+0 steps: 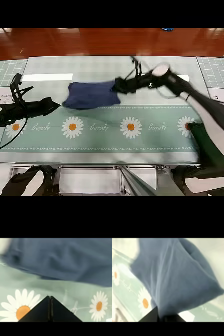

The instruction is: Fold the shirts.

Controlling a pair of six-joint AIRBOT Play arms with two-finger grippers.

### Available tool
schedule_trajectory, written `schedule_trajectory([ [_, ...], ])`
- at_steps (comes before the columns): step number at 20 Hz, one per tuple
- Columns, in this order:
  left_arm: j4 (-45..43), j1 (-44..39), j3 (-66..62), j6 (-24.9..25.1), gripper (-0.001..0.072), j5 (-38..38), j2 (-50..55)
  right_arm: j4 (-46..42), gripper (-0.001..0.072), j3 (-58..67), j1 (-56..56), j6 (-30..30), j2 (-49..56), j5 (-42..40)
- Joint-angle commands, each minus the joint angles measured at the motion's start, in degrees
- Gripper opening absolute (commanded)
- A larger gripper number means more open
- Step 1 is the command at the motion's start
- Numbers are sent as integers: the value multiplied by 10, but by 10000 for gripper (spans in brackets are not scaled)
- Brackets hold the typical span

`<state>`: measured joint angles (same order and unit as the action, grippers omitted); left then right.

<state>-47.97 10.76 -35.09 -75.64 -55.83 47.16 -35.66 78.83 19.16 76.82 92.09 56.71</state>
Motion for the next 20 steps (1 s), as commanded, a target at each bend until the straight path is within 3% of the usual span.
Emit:
schedule_trajectory([
  [1, 0, -9, 12, 2, 20, 25, 0, -193, 21, 167, -35, 114, -37, 83],
  [4, 1, -46, 14, 1, 19, 42, 0, -261, 21, 265, -107, 160, -61, 196],
  [6, 1, -86, 14, -1, 19, 68, 0, -263, 21, 296, -169, 171, -82, 257],
  [12, 7, -193, 14, -24, 20, 104, 0, -269, 20, 300, -380, 213, -179, 411],
  [15, 7, -212, 14, -24, 19, 120, 0, -332, 18, 300, -483, 220, -224, 497],
  [20, 31, -213, 14, -24, 20, 192, 0, -357, 19, 191, -663, 223, -339, 498],
])
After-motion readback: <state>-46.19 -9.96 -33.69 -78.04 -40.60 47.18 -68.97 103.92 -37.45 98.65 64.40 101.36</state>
